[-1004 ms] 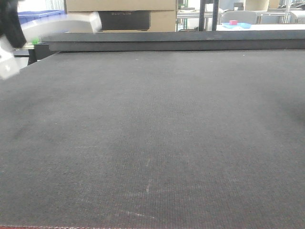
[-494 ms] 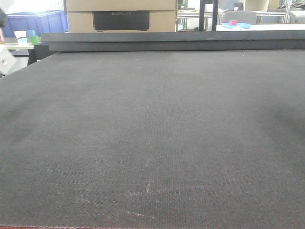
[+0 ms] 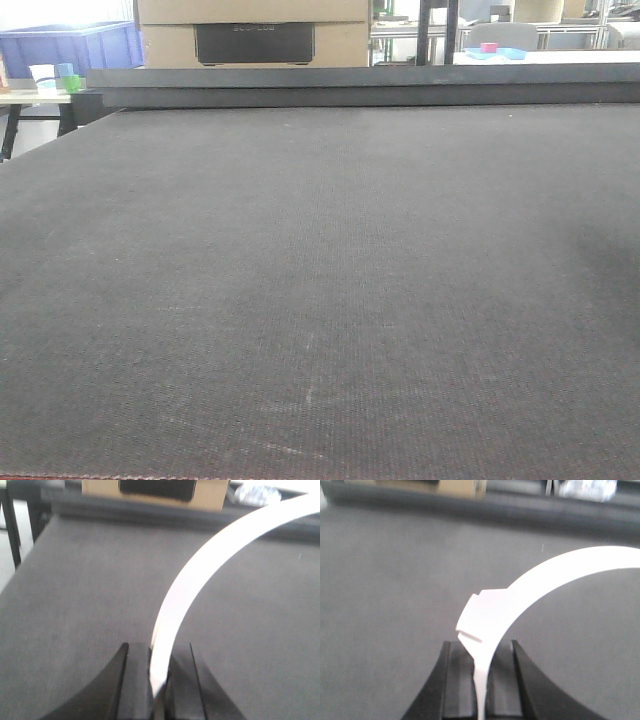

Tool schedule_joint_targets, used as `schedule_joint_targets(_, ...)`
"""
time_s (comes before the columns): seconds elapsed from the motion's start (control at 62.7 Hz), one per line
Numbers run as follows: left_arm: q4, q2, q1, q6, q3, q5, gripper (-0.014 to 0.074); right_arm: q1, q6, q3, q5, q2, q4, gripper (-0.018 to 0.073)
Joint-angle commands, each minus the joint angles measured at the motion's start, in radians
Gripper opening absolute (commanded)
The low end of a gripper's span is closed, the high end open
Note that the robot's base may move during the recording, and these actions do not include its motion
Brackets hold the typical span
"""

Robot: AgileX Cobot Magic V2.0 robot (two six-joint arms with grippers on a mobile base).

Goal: Grab PVC pipe and place in blue bin
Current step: 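Hold the pipe raised while the base turns away from the table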

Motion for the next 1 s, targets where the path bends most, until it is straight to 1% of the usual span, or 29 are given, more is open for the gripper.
schedule_joint_targets(0.0, 0.002, -0.031, -0.006, -0.007, 0.001, -0.061, -0.0111, 0.003, -0.007, -0.001, -0.064, -0.008, -0.004, -0.0167)
schedule_joint_targets(0.064, 0.017, -0.043, -0.006, -0.007, 0.001, -0.071, -0.0111, 0.003, -0.007, -0.007, -0.057, -0.012, 0.014, -0.0167)
schedule_joint_targets(0.143, 0.062, -0.060, -0.006, -0.007, 0.001, -0.067, -0.0111, 0.003, -0.007, -0.007, -0.061, -0.030, 0.056, -0.0167)
schedule_joint_targets(0.207, 0.074, -0.072, -0.006, -0.007, 0.001, -0.067, -0.0111, 0.003, -0.007, -0.007, -0.063, -0.043, 0.067, -0.0167)
schedule_joint_targets(0.399, 0.074, -0.140, -0.006, -0.007, 0.001, -0.067, -0.0111, 0.003, -0.007, -0.007, -0.125, -0.118, 0.067, -0.0167)
schedule_joint_targets(0.494, 0.074, -0.182, -0.006, -0.007, 0.001, -0.043, -0.0111, 0.003, -0.007, 0.000, -0.124, -0.174, 0.040, -0.0167)
schedule_joint_targets(0.542, 0.074, -0.206, -0.006, -0.007, 0.001, -0.011, -0.0111, 0.003, -0.007, 0.013, -0.118, -0.200, 0.031, -0.0167)
schedule_joint_targets(0.654, 0.074, -0.235, -0.006, -0.007, 0.001, 0.033, -0.0111, 0.003, -0.007, 0.039, -0.073, -0.242, 0.031, -0.0167)
schedule_joint_targets(0.765, 0.068, -0.256, -0.006, -0.007, 0.001, 0.039, -0.0111, 0.003, -0.007, 0.065, -0.081, -0.269, 0.031, -0.0167)
schedule_joint_targets(0.988, 0.068, -0.293, -0.006, -0.007, 0.044, 0.036, -0.0111, 0.003, -0.007, 0.065, -0.107, -0.276, 0.031, -0.0167)
